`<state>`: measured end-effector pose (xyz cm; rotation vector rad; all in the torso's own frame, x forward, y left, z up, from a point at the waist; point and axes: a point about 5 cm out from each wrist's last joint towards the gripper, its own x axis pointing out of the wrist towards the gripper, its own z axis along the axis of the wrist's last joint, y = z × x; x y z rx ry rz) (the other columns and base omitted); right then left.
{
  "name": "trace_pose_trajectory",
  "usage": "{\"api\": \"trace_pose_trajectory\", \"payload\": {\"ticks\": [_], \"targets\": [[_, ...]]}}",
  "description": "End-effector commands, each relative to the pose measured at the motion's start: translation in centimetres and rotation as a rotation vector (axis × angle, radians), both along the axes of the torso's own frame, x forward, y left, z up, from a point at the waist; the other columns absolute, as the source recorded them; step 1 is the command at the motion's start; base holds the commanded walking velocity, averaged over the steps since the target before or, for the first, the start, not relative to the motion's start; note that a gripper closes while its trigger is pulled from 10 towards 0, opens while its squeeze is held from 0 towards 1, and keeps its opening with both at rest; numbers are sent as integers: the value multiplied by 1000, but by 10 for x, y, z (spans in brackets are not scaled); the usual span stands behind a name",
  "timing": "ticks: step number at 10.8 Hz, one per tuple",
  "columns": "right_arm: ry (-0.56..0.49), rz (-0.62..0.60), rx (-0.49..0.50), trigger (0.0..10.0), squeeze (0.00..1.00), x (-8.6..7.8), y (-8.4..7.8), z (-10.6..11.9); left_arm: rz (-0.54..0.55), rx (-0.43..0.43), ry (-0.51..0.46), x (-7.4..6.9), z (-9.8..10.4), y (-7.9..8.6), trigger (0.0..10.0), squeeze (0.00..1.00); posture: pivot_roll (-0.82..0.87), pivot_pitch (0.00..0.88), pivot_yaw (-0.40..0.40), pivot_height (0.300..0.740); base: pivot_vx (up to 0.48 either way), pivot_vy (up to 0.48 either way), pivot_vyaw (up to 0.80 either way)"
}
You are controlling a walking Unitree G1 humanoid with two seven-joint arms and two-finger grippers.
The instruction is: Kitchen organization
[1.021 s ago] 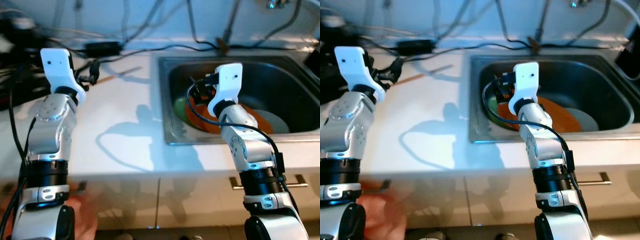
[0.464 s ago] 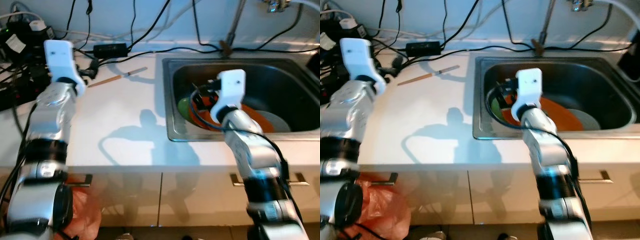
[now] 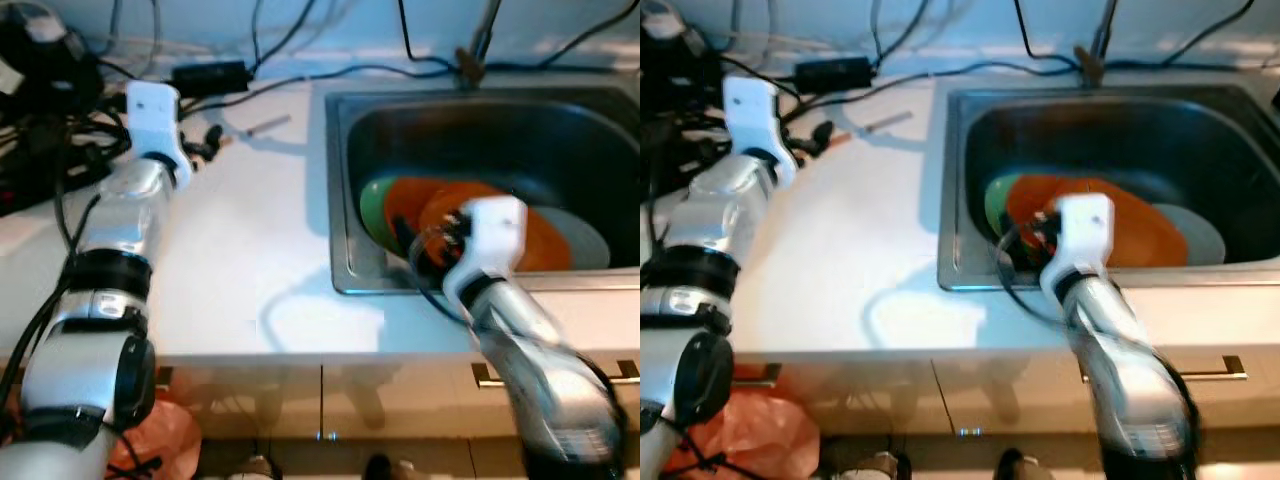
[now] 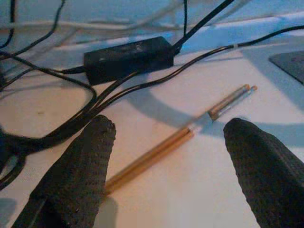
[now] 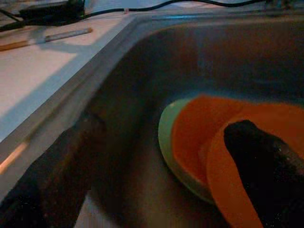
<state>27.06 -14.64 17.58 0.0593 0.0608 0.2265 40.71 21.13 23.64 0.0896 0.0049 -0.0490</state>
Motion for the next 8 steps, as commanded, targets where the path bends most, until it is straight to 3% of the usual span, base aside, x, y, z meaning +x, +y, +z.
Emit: {"api": "trace_pose_trajectory", "payload": {"ticks": [1, 3, 5, 7, 8], "targets": [[93, -11, 4, 10000, 0, -8, -5, -15, 3, 10, -13, 2, 6, 2, 10000, 0, 10, 234, 53, 740, 0, 0, 0], [139, -53, -13, 10000, 0, -11, -16, -18, 25, 3, -38, 10, 20, 1, 10000, 0, -12, 241, 56, 740, 0, 0, 0], [151, -65, -10, 10000, 0, -29, -19, -17, 46, 10, -41, 8, 18, 10, 10000, 0, -50, 241, 53, 740, 0, 0, 0], [241, -13, 13, 10000, 0, -52, -15, -25, 128, -7, 47, 7, 1, 23, 10000, 0, -69, 249, 52, 740, 0, 0, 0], [297, 57, 5, 10000, 0, -70, -16, -28, 135, -17, 38, 7, 2, 24, 10000, 0, -87, 264, 49, 740, 0, 0, 0]]}}
